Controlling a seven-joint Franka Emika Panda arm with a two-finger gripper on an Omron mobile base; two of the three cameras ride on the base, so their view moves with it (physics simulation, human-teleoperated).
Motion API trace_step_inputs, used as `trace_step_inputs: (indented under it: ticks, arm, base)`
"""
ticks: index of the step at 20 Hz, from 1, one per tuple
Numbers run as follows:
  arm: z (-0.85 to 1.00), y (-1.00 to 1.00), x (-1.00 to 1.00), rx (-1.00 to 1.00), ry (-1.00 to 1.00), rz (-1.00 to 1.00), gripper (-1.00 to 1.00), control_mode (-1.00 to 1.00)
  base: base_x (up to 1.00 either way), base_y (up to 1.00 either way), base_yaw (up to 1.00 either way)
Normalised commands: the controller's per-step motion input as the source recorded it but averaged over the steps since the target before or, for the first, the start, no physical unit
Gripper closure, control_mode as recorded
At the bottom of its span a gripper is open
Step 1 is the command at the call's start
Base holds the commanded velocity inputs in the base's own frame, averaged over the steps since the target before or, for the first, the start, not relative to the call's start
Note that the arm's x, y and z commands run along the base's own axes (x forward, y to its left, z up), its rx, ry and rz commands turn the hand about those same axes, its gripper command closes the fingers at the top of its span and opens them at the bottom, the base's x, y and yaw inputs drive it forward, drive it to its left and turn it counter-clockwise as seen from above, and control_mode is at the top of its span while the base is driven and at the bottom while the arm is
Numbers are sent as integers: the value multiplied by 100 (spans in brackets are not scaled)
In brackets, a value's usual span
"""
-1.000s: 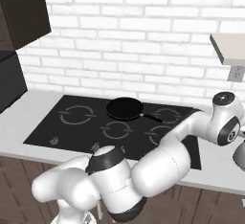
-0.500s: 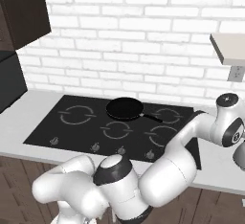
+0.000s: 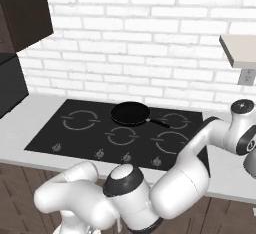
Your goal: Pick the kettle from the counter and place it on a stove burner. Then turn the burner on.
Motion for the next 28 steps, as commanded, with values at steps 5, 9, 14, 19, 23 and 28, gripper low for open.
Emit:
trace_step_inputs:
  ticks: [5,9,14,19,23,28]
  arm:
    - [-13,-25,6,0,0,-3,-100,-100]
    - [-19,-32,11,3,0,-2,-100,-100]
    - [-12,-32,24,4,1,0,-100,-100]
    - [-6,-10,16,1,7,0,-100,-100]
    - [-23,0,7,0,15,4,-100,-100]
    - [-30,0,4,0,16,9,-100,-100]
  base:
    - [0,0,0]
    - [0,0,0]
    - [0,0,0]
    - [0,0,0]
    - [0,0,0]
    - [0,0,0]
